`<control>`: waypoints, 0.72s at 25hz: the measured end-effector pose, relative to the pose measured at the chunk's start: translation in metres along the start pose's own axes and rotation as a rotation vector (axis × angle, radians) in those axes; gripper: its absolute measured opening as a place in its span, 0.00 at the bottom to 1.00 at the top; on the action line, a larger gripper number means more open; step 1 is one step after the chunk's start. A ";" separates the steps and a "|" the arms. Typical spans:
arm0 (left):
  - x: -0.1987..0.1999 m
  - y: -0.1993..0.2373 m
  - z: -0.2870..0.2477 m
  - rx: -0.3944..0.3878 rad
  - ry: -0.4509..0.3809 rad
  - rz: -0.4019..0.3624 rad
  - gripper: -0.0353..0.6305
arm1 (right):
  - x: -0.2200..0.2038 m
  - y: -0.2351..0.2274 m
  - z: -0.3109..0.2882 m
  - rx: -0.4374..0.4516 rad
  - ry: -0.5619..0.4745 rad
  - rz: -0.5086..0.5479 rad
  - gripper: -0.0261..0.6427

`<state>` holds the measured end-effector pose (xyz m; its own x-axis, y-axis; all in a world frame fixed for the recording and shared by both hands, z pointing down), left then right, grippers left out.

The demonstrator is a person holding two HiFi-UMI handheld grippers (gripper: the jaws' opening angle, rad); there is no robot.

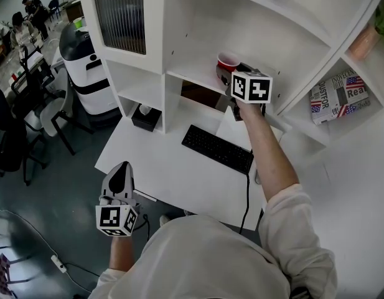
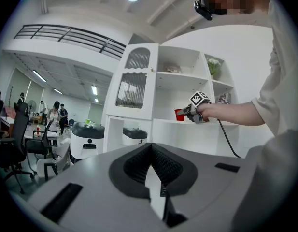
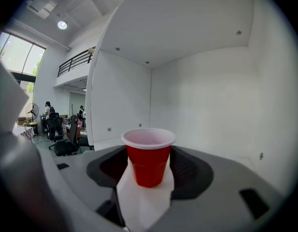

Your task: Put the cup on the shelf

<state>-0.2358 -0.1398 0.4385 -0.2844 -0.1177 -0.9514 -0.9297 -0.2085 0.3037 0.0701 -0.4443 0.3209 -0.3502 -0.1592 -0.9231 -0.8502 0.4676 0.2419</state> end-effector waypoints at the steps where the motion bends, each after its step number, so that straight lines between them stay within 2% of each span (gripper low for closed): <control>1: 0.000 0.000 0.000 -0.002 0.000 0.000 0.06 | 0.000 0.000 0.000 0.001 0.005 0.002 0.45; 18: 0.001 0.003 0.000 -0.011 -0.003 0.008 0.06 | -0.002 0.000 0.000 0.003 0.041 0.006 0.49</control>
<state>-0.2389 -0.1402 0.4383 -0.2923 -0.1161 -0.9492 -0.9249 -0.2182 0.3115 0.0706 -0.4441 0.3224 -0.3715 -0.1919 -0.9084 -0.8466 0.4717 0.2466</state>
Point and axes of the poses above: the fingertips, and each gripper's own axes: z backward along the fingers, y to its left, x out of its top, the point moved 4 cm from there along z, backward along the fingers, and after that the axes turned 11 degrees about z, right-handed, at the moved point
